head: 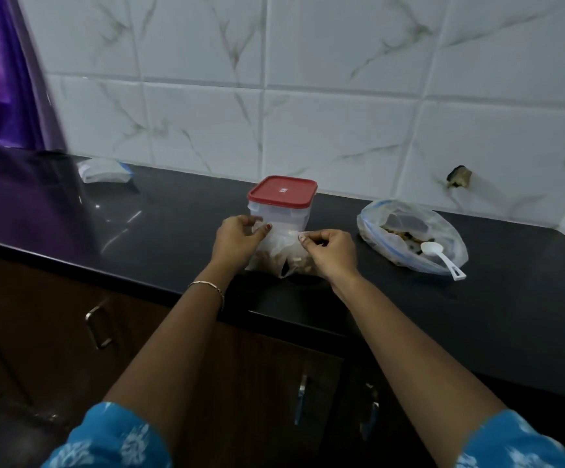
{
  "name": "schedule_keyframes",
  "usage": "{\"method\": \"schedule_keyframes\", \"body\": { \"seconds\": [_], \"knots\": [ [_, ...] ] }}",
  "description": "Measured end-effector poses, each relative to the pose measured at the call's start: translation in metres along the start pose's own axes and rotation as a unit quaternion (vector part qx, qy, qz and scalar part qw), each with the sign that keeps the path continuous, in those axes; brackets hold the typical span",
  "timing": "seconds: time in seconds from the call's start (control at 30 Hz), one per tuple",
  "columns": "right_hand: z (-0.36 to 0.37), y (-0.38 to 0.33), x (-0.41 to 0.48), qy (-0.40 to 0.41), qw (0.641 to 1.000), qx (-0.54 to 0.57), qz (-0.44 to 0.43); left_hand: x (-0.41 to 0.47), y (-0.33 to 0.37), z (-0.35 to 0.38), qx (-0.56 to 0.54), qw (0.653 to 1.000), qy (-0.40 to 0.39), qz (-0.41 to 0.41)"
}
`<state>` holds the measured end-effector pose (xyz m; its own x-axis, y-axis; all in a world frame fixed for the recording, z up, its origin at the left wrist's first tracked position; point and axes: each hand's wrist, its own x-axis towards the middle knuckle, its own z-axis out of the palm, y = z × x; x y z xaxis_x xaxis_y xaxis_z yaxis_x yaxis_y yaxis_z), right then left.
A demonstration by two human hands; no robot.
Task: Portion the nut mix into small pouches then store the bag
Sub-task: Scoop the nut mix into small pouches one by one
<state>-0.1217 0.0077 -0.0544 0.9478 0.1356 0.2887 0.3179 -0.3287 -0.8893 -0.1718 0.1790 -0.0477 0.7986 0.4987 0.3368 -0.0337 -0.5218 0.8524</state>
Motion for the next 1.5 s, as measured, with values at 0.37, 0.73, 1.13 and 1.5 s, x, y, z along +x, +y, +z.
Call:
{"method": "schedule_keyframes", "body": {
  "seconds": [0.37,0.73,1.13,1.5],
  "knots": [
    [-0.099,0.011,-0.021,0.079,0.997,0.006,-0.021,-0.035,0.081,0.072,0.067,0.971,0.007,0.231],
    [-0.322,0.098,-0.076,0.261,0.934,-0.237,0.064,-0.124,0.139,0.229,-0.209,0.941,-0.249,0.1],
    [-0.401,0.153,-0.096,0.235,0.853,-0.457,0.084,-0.146,0.178,0.32,-0.243,0.894,-0.376,0.023],
    [-0.406,0.142,-0.084,0.173,0.815,-0.548,0.08,-0.147,0.187,0.336,-0.21,0.89,-0.404,0.021]
  ]
}}
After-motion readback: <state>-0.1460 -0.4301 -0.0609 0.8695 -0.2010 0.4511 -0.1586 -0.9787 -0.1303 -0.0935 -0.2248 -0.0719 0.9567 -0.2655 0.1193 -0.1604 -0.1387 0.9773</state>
